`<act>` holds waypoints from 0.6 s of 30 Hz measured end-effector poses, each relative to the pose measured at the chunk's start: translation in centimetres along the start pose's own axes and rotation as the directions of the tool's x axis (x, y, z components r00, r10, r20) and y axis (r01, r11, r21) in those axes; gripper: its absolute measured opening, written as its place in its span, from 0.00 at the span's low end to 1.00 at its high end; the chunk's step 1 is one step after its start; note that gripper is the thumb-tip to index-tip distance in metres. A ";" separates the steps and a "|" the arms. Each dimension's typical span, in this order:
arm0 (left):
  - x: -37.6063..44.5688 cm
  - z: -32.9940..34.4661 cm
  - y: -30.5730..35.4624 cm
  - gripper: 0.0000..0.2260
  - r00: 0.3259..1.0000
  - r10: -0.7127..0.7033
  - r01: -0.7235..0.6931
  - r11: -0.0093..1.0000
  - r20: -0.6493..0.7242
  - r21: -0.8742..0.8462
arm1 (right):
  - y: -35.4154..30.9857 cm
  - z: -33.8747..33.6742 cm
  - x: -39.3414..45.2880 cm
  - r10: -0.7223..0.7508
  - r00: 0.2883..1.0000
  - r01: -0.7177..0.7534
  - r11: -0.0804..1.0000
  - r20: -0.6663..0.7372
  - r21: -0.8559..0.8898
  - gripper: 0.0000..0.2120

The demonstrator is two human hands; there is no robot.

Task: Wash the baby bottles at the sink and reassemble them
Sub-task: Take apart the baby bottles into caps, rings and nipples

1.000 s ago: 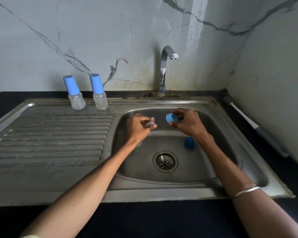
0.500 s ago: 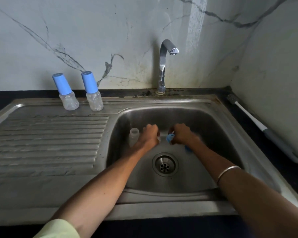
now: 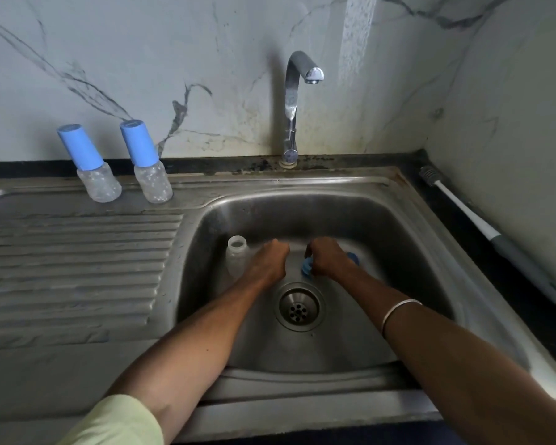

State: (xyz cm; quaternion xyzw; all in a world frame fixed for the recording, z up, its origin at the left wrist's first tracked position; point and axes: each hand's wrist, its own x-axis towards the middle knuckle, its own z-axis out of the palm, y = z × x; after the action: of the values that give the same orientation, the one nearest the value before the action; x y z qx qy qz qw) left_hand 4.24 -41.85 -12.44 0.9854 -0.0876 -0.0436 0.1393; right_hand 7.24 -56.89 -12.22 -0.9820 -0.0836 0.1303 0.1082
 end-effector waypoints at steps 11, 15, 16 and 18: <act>-0.1 0.6 -0.2 0.09 1.000 0.002 -0.002 1.000 0.020 -0.020 | 0.7 1.5 0.1 0.025 0.999 -0.025 1.000 -0.020 0.006 0.21; -0.2 0.2 0.0 0.10 1.000 -0.004 0.004 1.000 0.003 -0.020 | 0.7 1.5 -0.1 0.036 0.999 -0.036 0.999 -0.009 0.002 0.26; -0.3 -0.2 0.3 0.11 1.000 -0.011 0.011 1.000 -0.002 -0.015 | 0.7 1.3 -0.1 0.033 0.999 -0.033 0.999 -0.010 0.005 0.28; -0.4 -0.8 0.7 0.12 0.999 -0.025 0.025 1.000 -0.022 -0.004 | 0.6 0.6 -0.2 0.028 0.999 -0.027 0.999 -0.027 0.020 0.30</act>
State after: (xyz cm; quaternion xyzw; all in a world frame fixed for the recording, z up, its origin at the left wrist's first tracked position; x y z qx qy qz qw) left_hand 3.81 -42.19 -11.48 0.9866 -0.0737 -0.0348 0.1414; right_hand 7.00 -57.40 -12.85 -0.9836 -0.0672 0.1193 0.1173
